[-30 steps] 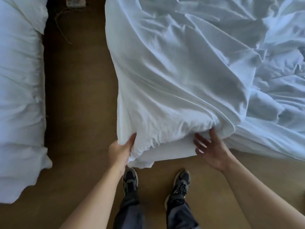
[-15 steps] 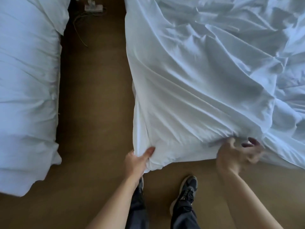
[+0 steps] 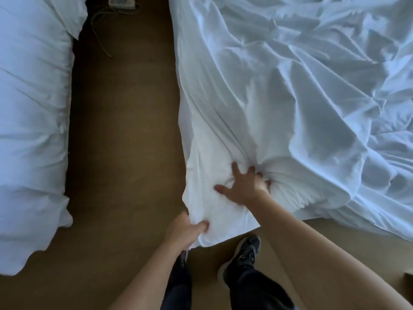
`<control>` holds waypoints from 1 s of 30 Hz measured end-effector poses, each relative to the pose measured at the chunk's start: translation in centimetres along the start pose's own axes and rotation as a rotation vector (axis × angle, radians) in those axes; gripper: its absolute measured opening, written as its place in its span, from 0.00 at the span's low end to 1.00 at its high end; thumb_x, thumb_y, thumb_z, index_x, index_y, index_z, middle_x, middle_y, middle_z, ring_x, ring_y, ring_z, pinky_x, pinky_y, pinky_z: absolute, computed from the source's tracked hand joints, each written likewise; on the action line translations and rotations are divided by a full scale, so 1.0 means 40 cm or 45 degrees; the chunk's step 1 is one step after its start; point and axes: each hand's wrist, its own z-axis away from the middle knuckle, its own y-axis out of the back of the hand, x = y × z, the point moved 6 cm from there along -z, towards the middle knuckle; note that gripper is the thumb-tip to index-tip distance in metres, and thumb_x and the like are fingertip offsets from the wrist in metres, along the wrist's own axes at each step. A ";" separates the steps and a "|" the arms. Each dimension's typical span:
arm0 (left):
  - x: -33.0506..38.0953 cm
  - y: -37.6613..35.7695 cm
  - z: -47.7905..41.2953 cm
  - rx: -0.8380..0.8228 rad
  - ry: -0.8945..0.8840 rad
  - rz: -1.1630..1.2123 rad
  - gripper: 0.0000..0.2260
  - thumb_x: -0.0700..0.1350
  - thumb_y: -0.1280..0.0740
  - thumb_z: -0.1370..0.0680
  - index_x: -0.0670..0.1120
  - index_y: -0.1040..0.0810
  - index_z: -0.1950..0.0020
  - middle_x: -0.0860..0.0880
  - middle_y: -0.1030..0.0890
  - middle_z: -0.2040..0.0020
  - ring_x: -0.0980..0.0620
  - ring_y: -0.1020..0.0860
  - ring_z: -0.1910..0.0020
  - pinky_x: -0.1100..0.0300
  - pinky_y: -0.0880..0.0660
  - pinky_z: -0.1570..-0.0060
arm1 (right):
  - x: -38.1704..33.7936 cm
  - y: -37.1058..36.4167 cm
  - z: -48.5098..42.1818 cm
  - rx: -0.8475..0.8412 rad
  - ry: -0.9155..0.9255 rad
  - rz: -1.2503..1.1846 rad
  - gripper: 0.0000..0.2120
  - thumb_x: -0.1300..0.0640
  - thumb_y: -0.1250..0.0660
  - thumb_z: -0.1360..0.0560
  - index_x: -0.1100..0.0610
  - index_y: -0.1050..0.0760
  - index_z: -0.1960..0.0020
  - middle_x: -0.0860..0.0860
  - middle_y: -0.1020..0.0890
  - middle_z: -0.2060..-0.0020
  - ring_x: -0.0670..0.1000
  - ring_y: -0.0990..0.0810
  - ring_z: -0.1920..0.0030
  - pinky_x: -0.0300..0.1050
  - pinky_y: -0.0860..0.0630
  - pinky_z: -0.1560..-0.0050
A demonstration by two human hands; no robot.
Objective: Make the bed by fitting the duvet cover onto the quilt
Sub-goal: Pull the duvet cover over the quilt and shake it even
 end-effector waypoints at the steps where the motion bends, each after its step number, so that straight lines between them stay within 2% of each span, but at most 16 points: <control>1: 0.046 0.027 -0.018 -0.003 -0.024 -0.006 0.27 0.62 0.24 0.35 0.56 0.28 0.41 0.58 0.20 0.47 0.55 0.20 0.50 0.57 0.21 0.55 | -0.013 0.028 0.002 -0.051 0.014 0.036 0.51 0.21 0.45 0.31 0.45 0.59 0.19 0.61 0.47 0.21 0.67 0.43 0.23 0.70 0.42 0.28; 4: 0.224 0.095 -0.087 0.105 -0.142 0.241 0.29 0.65 0.20 0.38 0.55 0.27 0.45 0.60 0.17 0.54 0.62 0.18 0.57 0.66 0.23 0.62 | -0.102 0.166 0.004 0.211 0.284 -0.047 0.33 0.32 0.38 0.25 0.52 0.29 0.29 0.57 0.24 0.34 0.61 0.24 0.35 0.53 0.26 0.41; 6: 0.308 0.049 -0.132 0.160 -0.146 0.216 0.26 0.65 0.21 0.36 0.51 0.25 0.49 0.57 0.17 0.58 0.59 0.18 0.61 0.66 0.25 0.65 | -0.168 0.341 0.006 0.889 0.540 -0.312 0.17 0.42 0.34 0.24 0.52 0.19 0.43 0.54 0.18 0.45 0.61 0.19 0.45 0.50 0.29 0.50; 8: 0.311 -0.046 -0.154 0.241 -0.162 0.079 0.25 0.66 0.25 0.31 0.50 0.22 0.45 0.56 0.17 0.52 0.53 0.17 0.53 0.63 0.25 0.58 | -0.201 0.520 -0.033 1.446 0.566 -0.355 0.20 0.42 0.32 0.27 0.49 0.22 0.39 0.54 0.22 0.37 0.62 0.24 0.38 0.56 0.30 0.43; 9: 0.298 -0.080 -0.146 0.293 -0.205 0.018 0.23 0.65 0.28 0.28 0.51 0.21 0.43 0.56 0.16 0.50 0.52 0.17 0.50 0.63 0.24 0.56 | -0.201 0.594 -0.103 1.444 0.465 -0.346 0.29 0.37 0.32 0.29 0.47 0.27 0.32 0.56 0.28 0.30 0.63 0.29 0.32 0.60 0.33 0.37; 11: 0.255 -0.091 -0.132 0.361 -0.257 0.043 0.21 0.65 0.30 0.25 0.51 0.18 0.42 0.57 0.15 0.50 0.56 0.17 0.50 0.66 0.23 0.54 | -0.189 0.669 -0.293 0.996 0.204 -0.299 0.47 0.30 0.32 0.32 0.49 0.45 0.21 0.60 0.36 0.25 0.65 0.34 0.28 0.63 0.39 0.31; 12: 0.236 -0.081 -0.132 0.336 -0.228 0.110 0.21 0.66 0.31 0.26 0.52 0.18 0.43 0.60 0.15 0.51 0.58 0.17 0.50 0.69 0.24 0.54 | -0.185 0.657 -0.365 0.764 0.151 -0.200 0.49 0.29 0.33 0.31 0.52 0.48 0.20 0.60 0.34 0.26 0.64 0.33 0.29 0.62 0.39 0.31; 14: 0.220 -0.065 -0.131 0.217 -0.134 0.057 0.19 0.64 0.30 0.25 0.54 0.18 0.41 0.61 0.15 0.48 0.57 0.17 0.46 0.70 0.25 0.52 | -0.185 0.592 -0.431 0.590 0.242 0.111 0.34 0.34 0.40 0.22 0.55 0.37 0.25 0.56 0.28 0.31 0.61 0.27 0.33 0.59 0.35 0.35; 16: 0.275 -0.048 -0.162 0.101 -0.114 -0.149 0.22 0.62 0.28 0.25 0.55 0.21 0.35 0.56 0.16 0.42 0.55 0.18 0.43 0.63 0.23 0.46 | -0.183 0.579 -0.460 0.587 0.401 0.168 0.23 0.38 0.44 0.18 0.53 0.26 0.33 0.55 0.22 0.37 0.60 0.23 0.37 0.55 0.31 0.39; 18: 0.407 0.008 -0.207 0.102 -0.176 -0.066 0.32 0.65 0.24 0.35 0.55 0.24 0.35 0.56 0.17 0.40 0.55 0.18 0.43 0.59 0.22 0.45 | -0.176 0.666 -0.487 0.618 0.465 -0.105 0.23 0.37 0.44 0.19 0.53 0.22 0.40 0.59 0.19 0.41 0.62 0.21 0.40 0.54 0.27 0.44; 20: 0.549 0.074 -0.261 0.182 -0.166 0.367 0.36 0.66 0.19 0.43 0.56 0.25 0.40 0.58 0.16 0.44 0.60 0.17 0.48 0.63 0.20 0.52 | -0.149 0.822 -0.497 0.983 0.423 -0.544 0.22 0.35 0.43 0.22 0.53 0.24 0.48 0.60 0.17 0.51 0.64 0.20 0.49 0.50 0.31 0.58; 22: 0.648 0.047 -0.293 0.064 -0.253 0.474 0.30 0.60 0.16 0.40 0.58 0.25 0.43 0.63 0.16 0.49 0.65 0.17 0.53 0.70 0.22 0.57 | -0.096 0.883 -0.473 1.404 0.247 -0.798 0.21 0.34 0.45 0.22 0.52 0.28 0.52 0.58 0.17 0.58 0.64 0.20 0.56 0.52 0.33 0.64; 24: 0.652 -0.050 -0.302 -0.007 -0.280 0.466 0.21 0.51 0.19 0.31 0.55 0.21 0.41 0.63 0.16 0.47 0.63 0.18 0.47 0.71 0.24 0.53 | -0.120 0.783 -0.478 1.185 0.235 -0.398 0.22 0.37 0.47 0.20 0.53 0.27 0.43 0.60 0.17 0.48 0.64 0.19 0.48 0.56 0.25 0.50; 27: 0.548 -0.087 -0.279 -0.003 -0.112 0.401 0.17 0.51 0.26 0.24 0.58 0.23 0.37 0.61 0.19 0.39 0.58 0.22 0.36 0.70 0.27 0.43 | -0.190 0.573 -0.470 0.347 0.404 0.329 0.34 0.30 0.46 0.22 0.57 0.31 0.32 0.58 0.21 0.39 0.59 0.21 0.39 0.53 0.27 0.40; 29: 0.508 -0.020 -0.281 -0.167 -0.031 0.249 0.17 0.55 0.25 0.26 0.59 0.24 0.39 0.60 0.19 0.40 0.57 0.21 0.38 0.63 0.24 0.40 | -0.240 0.631 -0.481 -0.077 0.514 0.222 0.41 0.21 0.42 0.31 0.52 0.24 0.34 0.56 0.18 0.45 0.57 0.19 0.44 0.53 0.26 0.39; 30: 0.512 0.021 -0.288 -0.316 -0.013 0.174 0.20 0.57 0.23 0.28 0.58 0.24 0.38 0.59 0.18 0.40 0.56 0.20 0.39 0.59 0.23 0.39 | -0.271 0.693 -0.500 -0.203 0.534 0.079 0.39 0.18 0.40 0.38 0.48 0.17 0.46 0.53 0.15 0.56 0.54 0.16 0.53 0.51 0.23 0.45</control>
